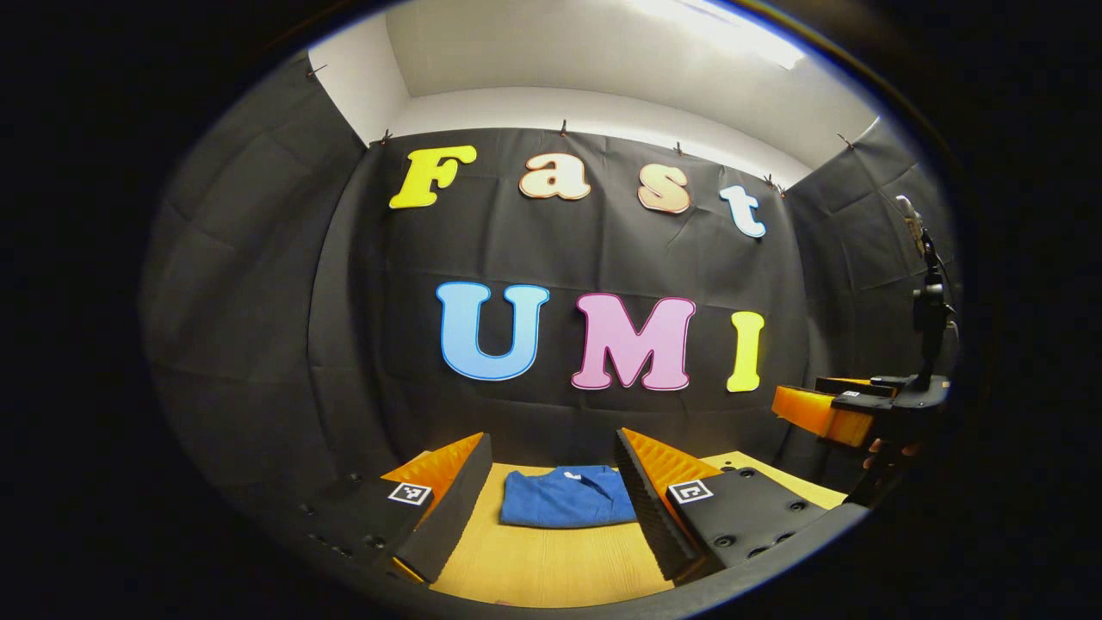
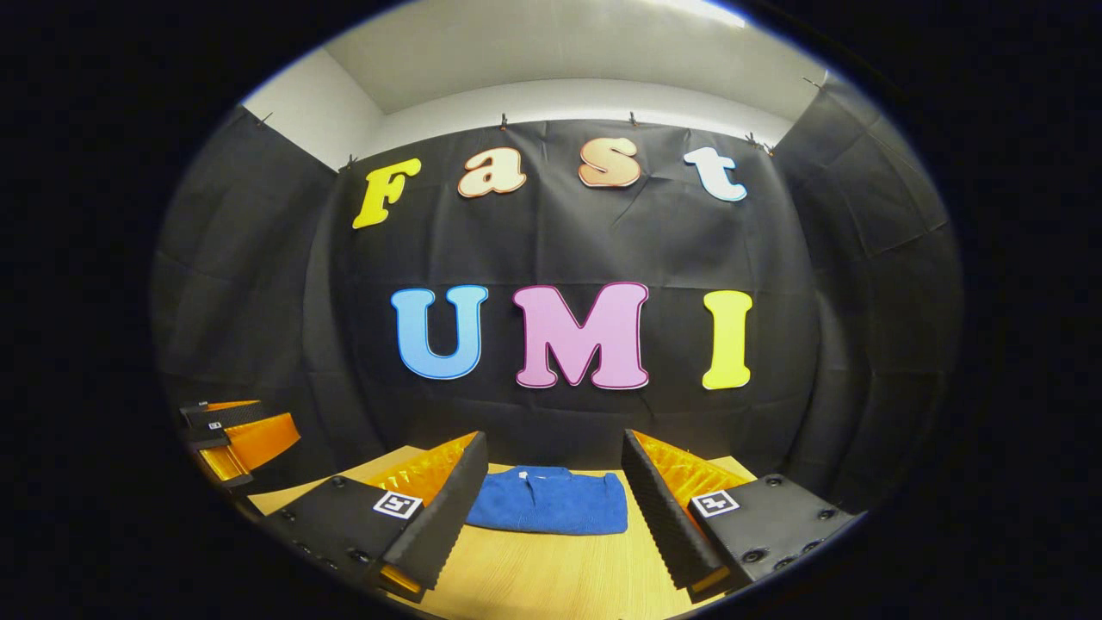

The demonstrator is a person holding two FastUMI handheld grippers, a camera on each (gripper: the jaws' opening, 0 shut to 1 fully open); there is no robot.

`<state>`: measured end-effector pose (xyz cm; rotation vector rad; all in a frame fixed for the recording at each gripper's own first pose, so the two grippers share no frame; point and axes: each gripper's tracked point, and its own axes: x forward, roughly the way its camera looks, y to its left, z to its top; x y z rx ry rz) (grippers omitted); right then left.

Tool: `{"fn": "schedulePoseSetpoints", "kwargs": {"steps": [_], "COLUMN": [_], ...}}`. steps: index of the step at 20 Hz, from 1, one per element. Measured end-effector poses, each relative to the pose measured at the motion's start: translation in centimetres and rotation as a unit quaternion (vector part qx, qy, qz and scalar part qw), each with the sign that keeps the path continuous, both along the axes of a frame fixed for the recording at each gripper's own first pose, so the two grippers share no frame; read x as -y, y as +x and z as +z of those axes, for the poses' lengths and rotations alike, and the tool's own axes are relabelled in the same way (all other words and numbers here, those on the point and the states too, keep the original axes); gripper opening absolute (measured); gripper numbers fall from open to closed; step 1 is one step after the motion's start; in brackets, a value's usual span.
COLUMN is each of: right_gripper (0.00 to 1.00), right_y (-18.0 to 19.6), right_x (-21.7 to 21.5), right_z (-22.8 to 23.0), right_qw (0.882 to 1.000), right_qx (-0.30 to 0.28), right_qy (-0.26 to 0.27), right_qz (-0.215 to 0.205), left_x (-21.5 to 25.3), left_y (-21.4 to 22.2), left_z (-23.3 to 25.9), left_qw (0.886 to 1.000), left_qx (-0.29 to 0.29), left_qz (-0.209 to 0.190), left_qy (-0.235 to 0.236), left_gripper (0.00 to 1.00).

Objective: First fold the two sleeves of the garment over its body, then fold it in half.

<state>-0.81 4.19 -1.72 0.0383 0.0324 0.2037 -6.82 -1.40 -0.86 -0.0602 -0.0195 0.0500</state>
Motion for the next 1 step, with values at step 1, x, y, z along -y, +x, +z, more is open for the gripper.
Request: {"fn": "schedulePoseSetpoints", "kwargs": {"steps": [1], "right_gripper": [0.98], "right_y": [-0.1], "right_x": [0.17], "right_z": [-0.02], "right_qw": [1.0], "right_qx": [-0.001], "right_qy": [-0.001], "right_qz": [-0.001], "left_x": [-0.01], "left_y": [-0.16], "left_z": [-0.12], "left_qw": [1.0], "left_qx": [-0.002], "left_qz": [-0.001], "left_qy": [-0.002], "left_gripper": [0.82]}}
